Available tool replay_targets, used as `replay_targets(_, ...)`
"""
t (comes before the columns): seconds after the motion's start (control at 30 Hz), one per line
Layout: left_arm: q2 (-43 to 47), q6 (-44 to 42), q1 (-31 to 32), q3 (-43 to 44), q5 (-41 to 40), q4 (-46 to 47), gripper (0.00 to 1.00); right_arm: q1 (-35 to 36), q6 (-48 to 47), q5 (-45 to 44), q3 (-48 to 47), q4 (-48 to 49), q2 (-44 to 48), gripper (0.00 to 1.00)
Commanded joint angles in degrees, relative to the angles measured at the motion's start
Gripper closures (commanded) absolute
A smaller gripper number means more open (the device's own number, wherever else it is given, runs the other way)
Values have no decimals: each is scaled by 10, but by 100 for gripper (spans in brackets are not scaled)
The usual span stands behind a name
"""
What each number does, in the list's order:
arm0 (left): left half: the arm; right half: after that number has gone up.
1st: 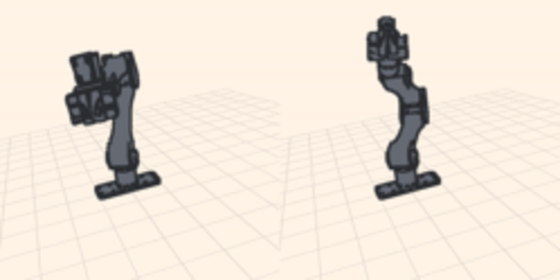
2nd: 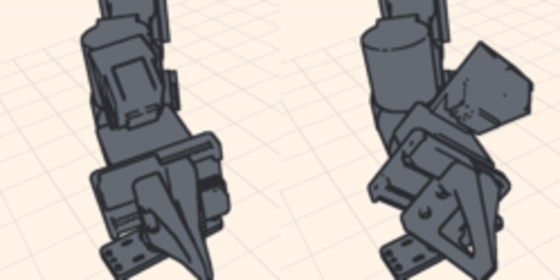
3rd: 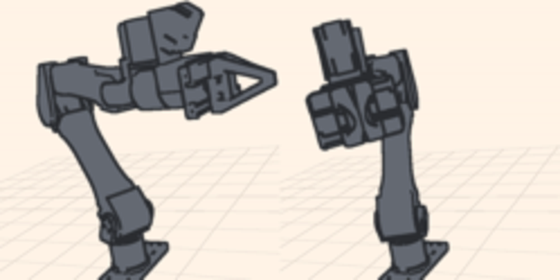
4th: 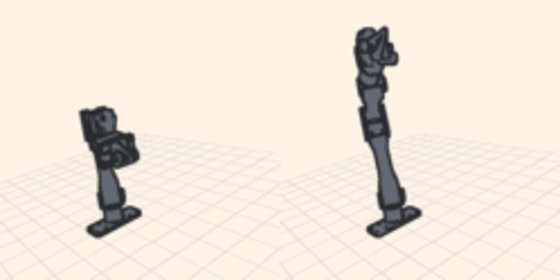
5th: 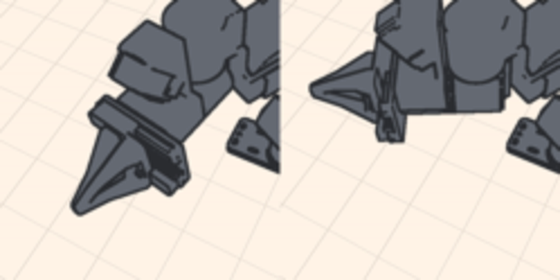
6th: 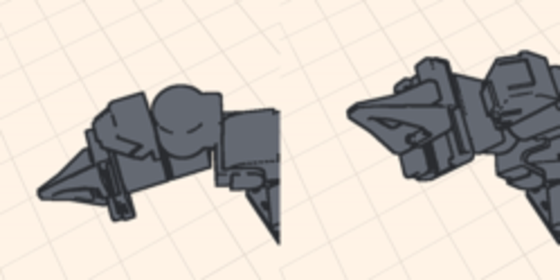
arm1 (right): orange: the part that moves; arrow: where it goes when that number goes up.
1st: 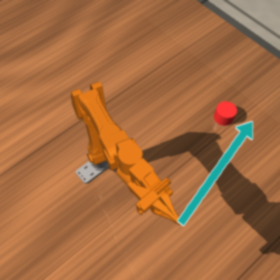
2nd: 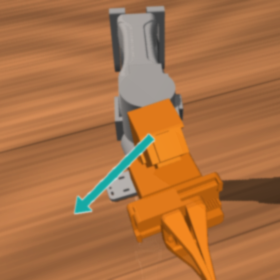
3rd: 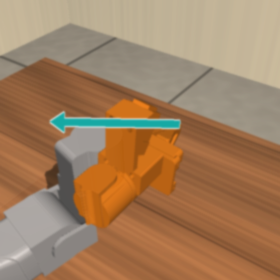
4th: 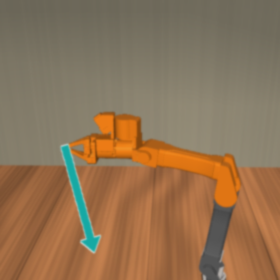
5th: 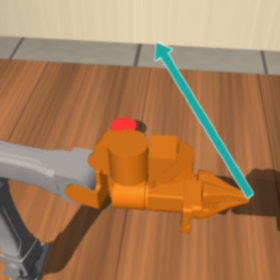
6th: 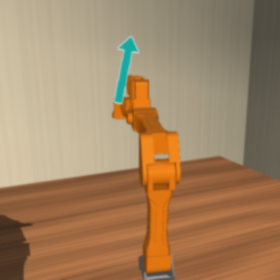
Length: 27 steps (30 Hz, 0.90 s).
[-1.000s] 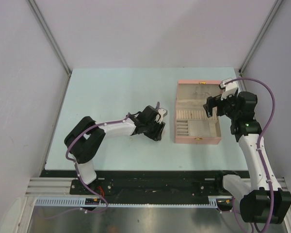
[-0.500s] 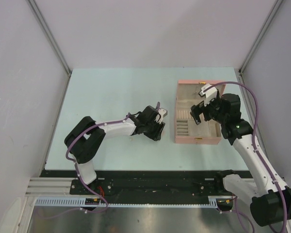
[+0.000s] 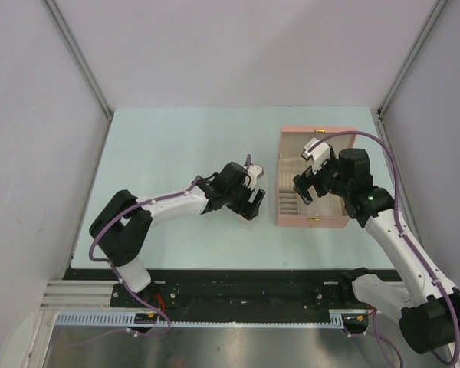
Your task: Organize the mixed jewelry
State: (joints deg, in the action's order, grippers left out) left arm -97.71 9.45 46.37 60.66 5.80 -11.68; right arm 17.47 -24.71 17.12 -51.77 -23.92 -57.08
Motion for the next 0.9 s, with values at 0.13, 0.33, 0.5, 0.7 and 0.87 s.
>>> replay_targets(0.13,83,-27,-43,-9,-47,14,13,59,-14,18,-53,-33,-38,0)
replay_targets(0.33,117,-22,-144,-11,-43,6,12,138,-5,-36,-79,-17,-113,0)
replay_targets(0.5,153,-24,-221,-12,-29,8,12,200,5,-74,-94,13,-189,0)
replay_targets(0.7,186,-20,-276,-18,-25,13,12,235,26,-105,-128,32,-290,0)
replay_targets(0.87,205,-16,-298,-26,-12,17,11,236,69,-90,-157,38,-372,0)
